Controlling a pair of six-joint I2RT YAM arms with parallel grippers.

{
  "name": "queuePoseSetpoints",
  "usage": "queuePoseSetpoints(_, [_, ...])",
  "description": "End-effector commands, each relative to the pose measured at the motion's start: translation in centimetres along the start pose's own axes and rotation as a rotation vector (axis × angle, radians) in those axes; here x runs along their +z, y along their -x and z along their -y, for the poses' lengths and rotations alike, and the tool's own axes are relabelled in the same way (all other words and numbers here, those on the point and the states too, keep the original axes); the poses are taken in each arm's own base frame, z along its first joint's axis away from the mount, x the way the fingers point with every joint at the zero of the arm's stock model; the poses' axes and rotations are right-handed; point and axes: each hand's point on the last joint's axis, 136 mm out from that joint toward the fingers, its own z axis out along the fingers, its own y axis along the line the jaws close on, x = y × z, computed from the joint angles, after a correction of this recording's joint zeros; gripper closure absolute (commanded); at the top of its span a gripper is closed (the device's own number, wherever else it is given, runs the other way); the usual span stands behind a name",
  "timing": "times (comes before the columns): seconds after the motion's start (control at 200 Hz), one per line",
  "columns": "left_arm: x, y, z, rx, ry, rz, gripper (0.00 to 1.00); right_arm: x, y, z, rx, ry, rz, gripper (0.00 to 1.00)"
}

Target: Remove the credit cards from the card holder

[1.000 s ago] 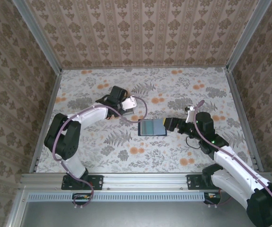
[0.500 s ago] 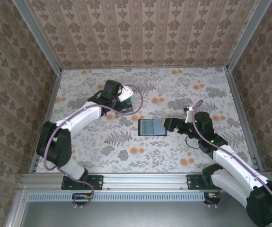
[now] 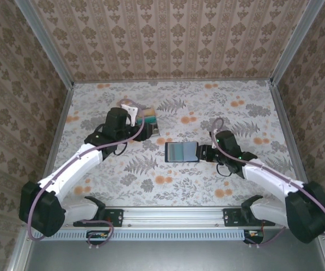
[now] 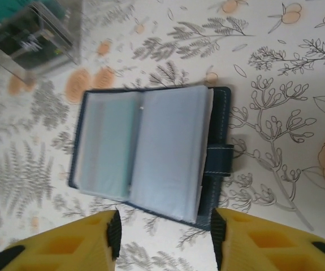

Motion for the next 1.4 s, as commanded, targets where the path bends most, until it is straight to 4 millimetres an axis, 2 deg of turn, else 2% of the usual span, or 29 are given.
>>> queuePoseSetpoints(0.0, [1.1,-3.0,1.7,-0.25,-0.142,-0.055,0.29,1.2,0.0,1.1,-0.01,-0.091,-0.039,0.6])
queuePoseSetpoints(0.11, [2.7,-5.1,2.1,-0.326,-0.165,-0.061,0.36,2.3,-0.4,1.8,-0.001,-0.127,-0.073,0.63])
queuePoseSetpoints(0.22, [4.7,-7.2,3.8,-0.321,-0.191,-0.132,0.39,3.1,-0.5,2.1,0.003,-0.142,-0.087,0.63])
queuePoseSetpoints(0.37, [7.3,-9.1,5.5,-0.311,-0.185,-0.204,0.44,4.7,-1.3,2.2,0.011,-0.144,-0.139,0.67])
queuePoseSetpoints(0.535, [9.8,-10.7,5.7,-0.334,-0.166,-0.265,0.51,5.4,-1.8,2.4,0.013,-0.162,-0.174,0.73])
queuePoseSetpoints(0.725, [11.4,-11.4,5.8,-0.366,-0.169,-0.3,0.53,5.5,-2.0,2.3,0.015,-0.154,-0.189,0.78])
queuePoseSetpoints(1.02, [13.0,-11.6,5.9,-0.376,-0.168,-0.319,0.56,5.4,-2.0,2.1,0.015,-0.143,-0.191,0.84])
queuePoseSetpoints(1.395, [13.9,-12.2,6.4,-0.4,-0.197,-0.34,0.57,5.6,-2.2,2.0,0.018,-0.14,-0.201,0.86])
